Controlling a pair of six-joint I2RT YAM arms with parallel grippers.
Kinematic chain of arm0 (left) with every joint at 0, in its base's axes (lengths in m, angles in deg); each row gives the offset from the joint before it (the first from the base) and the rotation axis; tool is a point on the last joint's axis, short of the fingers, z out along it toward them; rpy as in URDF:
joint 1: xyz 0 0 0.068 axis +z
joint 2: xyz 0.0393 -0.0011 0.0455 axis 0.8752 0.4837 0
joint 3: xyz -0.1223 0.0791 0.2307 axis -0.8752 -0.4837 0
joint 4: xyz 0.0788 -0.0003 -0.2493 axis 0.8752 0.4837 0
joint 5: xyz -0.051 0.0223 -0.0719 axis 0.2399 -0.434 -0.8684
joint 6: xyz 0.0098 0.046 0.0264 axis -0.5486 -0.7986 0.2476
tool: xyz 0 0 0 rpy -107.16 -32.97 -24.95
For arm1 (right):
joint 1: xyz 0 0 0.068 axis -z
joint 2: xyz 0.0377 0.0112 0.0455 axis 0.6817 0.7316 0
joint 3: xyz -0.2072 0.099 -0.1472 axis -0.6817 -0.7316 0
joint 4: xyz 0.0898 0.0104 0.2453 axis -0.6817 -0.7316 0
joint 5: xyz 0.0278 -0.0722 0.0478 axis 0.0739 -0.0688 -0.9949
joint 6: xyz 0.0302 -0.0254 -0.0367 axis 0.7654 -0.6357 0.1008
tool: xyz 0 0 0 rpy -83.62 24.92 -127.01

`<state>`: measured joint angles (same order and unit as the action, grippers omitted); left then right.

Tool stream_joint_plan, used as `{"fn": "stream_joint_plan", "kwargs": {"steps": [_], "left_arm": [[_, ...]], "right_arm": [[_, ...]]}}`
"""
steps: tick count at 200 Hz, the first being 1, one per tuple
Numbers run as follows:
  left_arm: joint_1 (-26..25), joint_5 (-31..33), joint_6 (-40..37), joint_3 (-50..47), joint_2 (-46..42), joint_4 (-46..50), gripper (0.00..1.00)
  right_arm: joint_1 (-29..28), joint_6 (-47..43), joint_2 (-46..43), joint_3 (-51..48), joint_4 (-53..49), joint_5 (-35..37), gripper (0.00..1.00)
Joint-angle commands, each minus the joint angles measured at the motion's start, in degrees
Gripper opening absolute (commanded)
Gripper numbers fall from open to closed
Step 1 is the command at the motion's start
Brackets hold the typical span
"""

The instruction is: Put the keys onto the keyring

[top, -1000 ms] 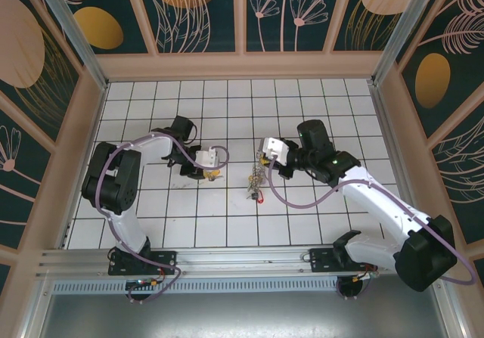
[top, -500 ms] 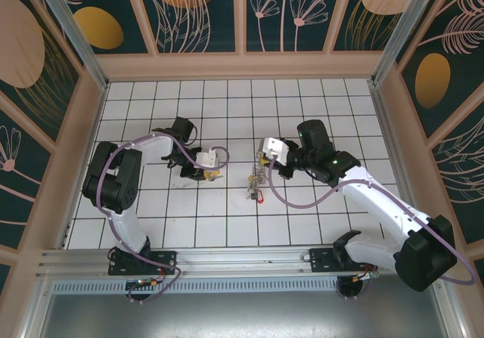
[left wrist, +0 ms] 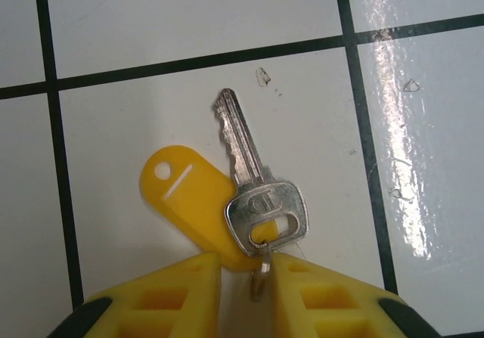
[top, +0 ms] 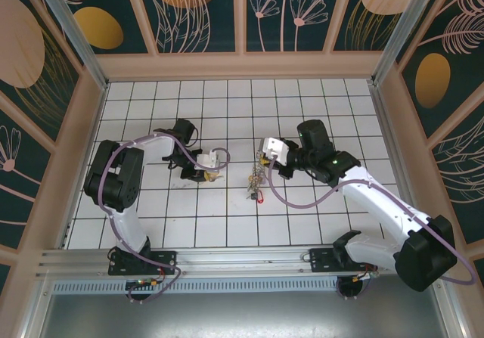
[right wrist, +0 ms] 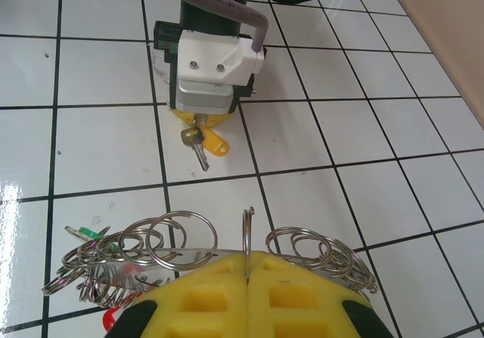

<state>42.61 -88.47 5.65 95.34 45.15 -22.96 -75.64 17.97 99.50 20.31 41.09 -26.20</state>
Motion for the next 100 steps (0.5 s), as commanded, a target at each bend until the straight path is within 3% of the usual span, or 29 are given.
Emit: {"fn": "stream_joint_plan", "kwargs": {"steps": [1,100], "left_arm": [[-0.35,1.53,-0.97,-1.44,-1.50,-1.52,0.23],[-0.09,4.81,0.91,-4.45,-3.58,-4.70,0.24]], "right_arm": [[0.32,-0.97,-1.12,0.05,1.75,-0.87,0.00],[0.32,-0.88,-1.75,-0.54,2.09,-0.98,0.00]]}}
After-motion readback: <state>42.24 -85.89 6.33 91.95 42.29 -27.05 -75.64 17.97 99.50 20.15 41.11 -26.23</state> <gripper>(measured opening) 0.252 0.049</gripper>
